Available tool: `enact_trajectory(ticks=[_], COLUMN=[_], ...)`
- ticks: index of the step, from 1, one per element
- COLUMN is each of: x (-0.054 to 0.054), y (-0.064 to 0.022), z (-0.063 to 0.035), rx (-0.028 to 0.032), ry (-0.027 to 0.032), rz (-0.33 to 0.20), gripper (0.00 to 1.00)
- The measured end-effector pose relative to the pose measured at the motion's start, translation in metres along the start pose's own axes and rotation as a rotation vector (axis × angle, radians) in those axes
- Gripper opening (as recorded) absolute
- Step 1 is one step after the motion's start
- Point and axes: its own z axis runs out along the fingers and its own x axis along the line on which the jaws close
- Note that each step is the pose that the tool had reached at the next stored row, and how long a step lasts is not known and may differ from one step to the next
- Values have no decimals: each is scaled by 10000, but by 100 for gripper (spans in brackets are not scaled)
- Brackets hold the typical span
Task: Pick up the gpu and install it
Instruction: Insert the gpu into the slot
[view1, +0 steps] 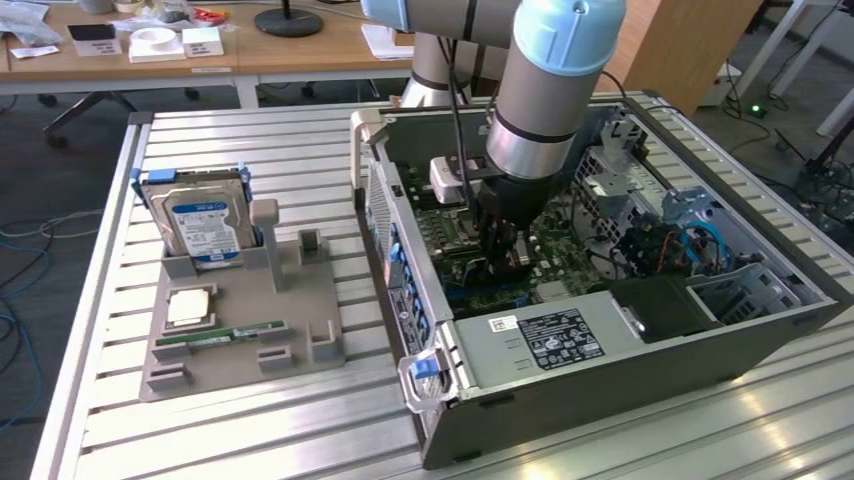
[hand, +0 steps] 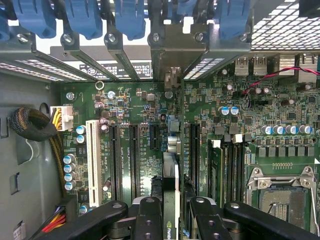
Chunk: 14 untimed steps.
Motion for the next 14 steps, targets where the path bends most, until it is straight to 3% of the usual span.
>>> enact_trajectory(ticks=[14], x=[0], y=[0], z=[5], rx=[0], ry=[-1], rz=[1], gripper=[26])
